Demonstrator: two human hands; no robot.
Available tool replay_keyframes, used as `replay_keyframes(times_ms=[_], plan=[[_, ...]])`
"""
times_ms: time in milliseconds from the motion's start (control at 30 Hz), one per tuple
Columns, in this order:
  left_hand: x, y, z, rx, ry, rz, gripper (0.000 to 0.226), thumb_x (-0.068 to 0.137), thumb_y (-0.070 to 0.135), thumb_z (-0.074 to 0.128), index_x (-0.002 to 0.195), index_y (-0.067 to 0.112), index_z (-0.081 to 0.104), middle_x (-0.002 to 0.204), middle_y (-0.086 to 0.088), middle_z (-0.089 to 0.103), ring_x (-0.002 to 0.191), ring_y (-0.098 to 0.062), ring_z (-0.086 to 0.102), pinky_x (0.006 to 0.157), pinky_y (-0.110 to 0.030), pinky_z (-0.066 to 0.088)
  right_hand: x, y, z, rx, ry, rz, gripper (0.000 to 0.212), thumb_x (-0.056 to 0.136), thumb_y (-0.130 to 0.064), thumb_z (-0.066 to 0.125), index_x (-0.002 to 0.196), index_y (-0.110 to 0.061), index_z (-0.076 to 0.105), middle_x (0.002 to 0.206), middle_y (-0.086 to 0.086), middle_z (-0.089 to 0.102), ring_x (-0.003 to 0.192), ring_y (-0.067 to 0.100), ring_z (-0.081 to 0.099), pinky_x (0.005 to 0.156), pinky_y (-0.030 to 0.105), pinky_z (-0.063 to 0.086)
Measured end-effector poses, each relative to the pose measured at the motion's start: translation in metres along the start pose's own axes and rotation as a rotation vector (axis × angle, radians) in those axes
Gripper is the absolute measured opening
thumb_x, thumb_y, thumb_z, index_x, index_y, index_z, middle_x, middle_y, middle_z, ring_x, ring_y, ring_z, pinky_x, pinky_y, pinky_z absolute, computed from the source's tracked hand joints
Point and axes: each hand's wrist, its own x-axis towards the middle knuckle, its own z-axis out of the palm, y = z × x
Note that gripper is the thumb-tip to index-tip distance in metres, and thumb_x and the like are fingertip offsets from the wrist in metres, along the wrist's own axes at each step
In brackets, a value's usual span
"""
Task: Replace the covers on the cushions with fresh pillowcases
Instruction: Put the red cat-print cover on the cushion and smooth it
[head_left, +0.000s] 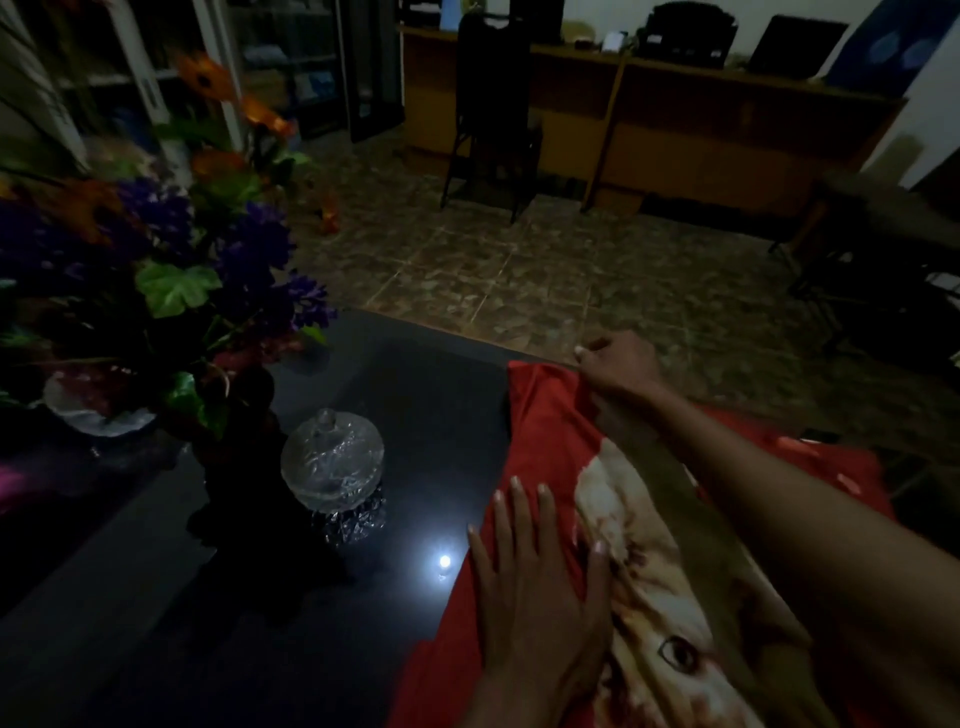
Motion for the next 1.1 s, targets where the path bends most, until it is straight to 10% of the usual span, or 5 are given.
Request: replay_keyframes(times_ms=[167, 333, 767, 1100], plan=[[0.04, 0.035, -0.042, -0.07, -0.09, 0.057, 0.077, 0.092, 0.049, 0.014, 0.16, 0.017, -0.002, 0.165, -0.003, -0.022, 0.151, -0.019, -0.024, 0.118, -0.041, -0.019, -0.069, 0.04, -0.033, -0.166, -0.098, -0.007, 0.071, 0.091, -0.076, 0.025, 0.131, -0.028, 0.06, 0.142, 0.008, 0.058, 0.132, 0.034, 0.049, 0.104, 0.05, 0.04], [0.085, 0.054, -0.012, -0.062, -0.207, 0.186, 0.059, 0.106, 0.045, 0.013, 0.16, 0.028, -0.001, 0.166, 0.011, -0.013, 0.151, -0.007, -0.018, 0.123, -0.049, -0.01, -0.111, 0.068, -0.029, -0.299, -0.245, 0.034, 0.068, 0.098, -0.07, 0.013, 0.159, -0.044, -0.001, 0.17, -0.009, -0.008, 0.155, 0.033, -0.009, 0.112, 0.076, -0.01], [0.081, 0.058, -0.021, -0.014, -0.358, -0.042, 0.07, 0.103, 0.051, 0.022, 0.16, 0.018, 0.001, 0.168, 0.001, -0.005, 0.154, -0.018, -0.006, 0.124, -0.05, -0.004, -0.075, 0.067, -0.055, -0.161, -0.366, 0.045, 0.055, 0.106, -0.058, 0.018, 0.157, -0.04, 0.025, 0.168, -0.004, 0.019, 0.155, 0.028, 0.011, 0.113, 0.075, -0.011], [0.088, 0.058, 0.024, 0.045, -0.097, -0.029, 0.084, 0.082, 0.065, -0.004, 0.16, 0.033, 0.001, 0.167, 0.011, -0.007, 0.153, -0.013, -0.012, 0.123, -0.043, -0.007, -0.062, 0.092, -0.019, -0.229, -0.172, 0.06, 0.057, 0.103, -0.058, 0.009, 0.157, -0.045, 0.022, 0.165, -0.006, 0.027, 0.153, 0.028, 0.018, 0.116, 0.071, -0.006]])
